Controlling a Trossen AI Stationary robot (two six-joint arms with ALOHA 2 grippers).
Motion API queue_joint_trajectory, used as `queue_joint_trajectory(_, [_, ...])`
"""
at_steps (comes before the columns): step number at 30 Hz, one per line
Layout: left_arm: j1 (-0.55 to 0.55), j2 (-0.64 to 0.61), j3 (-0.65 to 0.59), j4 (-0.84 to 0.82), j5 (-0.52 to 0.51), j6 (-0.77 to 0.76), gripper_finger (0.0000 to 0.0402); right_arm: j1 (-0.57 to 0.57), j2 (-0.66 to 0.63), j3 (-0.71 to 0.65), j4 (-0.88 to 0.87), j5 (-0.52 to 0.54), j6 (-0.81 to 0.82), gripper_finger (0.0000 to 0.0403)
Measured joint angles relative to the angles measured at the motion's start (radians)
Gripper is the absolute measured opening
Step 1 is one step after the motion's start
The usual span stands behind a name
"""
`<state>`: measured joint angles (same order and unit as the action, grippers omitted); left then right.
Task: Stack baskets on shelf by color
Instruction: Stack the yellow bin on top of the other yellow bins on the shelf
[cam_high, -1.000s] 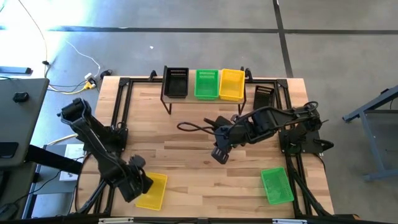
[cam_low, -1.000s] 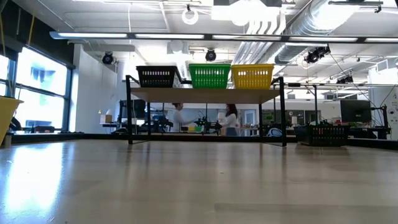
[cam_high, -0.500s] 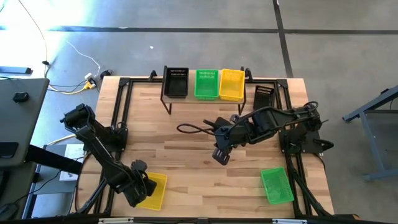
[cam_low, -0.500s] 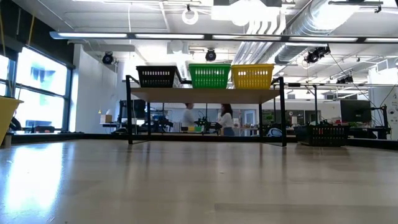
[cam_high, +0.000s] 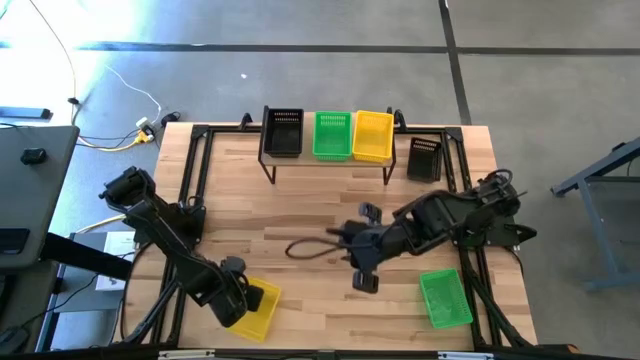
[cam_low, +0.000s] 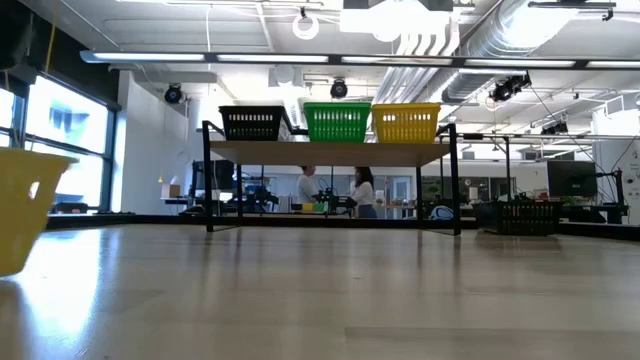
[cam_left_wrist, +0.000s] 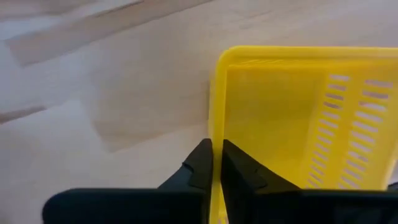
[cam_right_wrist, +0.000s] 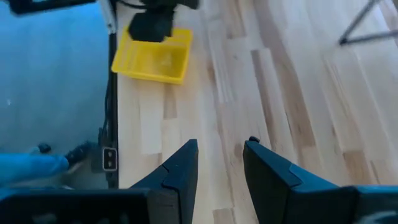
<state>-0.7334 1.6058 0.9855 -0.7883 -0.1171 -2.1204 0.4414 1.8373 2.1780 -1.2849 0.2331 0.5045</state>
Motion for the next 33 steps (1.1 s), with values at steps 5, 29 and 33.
queue_joint_trajectory(5, [0.049,0.0,0.0,0.053,-0.004,0.011,0.0012,0.04,0.031,0.0,0.033,0.004,-0.116,0.0114])
queue_joint_trajectory(29, [0.344,-0.001,0.158,0.069,-0.07,0.279,0.0007,0.11,0.199,0.0,0.168,0.002,-0.375,0.0114])
queue_joint_trajectory(33, [0.391,-0.001,0.196,0.068,-0.08,0.339,0.0007,0.112,0.219,0.0,0.17,-0.002,-0.375,0.0114])
